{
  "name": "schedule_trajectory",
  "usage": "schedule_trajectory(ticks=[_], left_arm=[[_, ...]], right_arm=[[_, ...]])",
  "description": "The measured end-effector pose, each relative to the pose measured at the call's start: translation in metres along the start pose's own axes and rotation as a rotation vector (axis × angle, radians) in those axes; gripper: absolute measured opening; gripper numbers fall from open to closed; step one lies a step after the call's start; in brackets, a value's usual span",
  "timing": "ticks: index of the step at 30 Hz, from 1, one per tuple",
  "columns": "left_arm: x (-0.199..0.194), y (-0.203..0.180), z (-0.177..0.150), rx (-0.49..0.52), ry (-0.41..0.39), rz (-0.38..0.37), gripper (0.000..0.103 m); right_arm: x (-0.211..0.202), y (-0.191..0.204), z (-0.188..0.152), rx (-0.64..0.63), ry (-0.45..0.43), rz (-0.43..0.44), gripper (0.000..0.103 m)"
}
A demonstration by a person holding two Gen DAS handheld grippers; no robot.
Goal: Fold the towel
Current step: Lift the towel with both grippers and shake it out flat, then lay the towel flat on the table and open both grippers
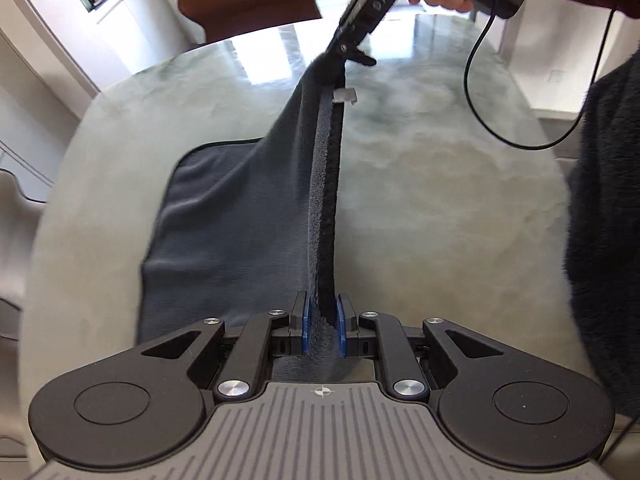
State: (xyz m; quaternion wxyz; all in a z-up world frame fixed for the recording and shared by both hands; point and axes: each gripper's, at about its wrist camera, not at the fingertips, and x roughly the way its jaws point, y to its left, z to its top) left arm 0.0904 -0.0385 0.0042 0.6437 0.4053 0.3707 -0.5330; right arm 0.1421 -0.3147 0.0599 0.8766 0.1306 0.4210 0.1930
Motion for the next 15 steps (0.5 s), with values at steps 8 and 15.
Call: schedule_trajectory(ticks=[8,15], left_arm=[[-0.038,0.011,-0.046,-0.153,-0.002,-0.011,0.020],[-0.022,0.070,-0.093,-0.491,-0.014,0.273,0.025]], right_arm=[[-0.003,-0.007,0.007,-0.021,0.053,-0.046,0.035],[0.023,-0.014,0.002,-0.055,0.031,-0.112,0.045]])
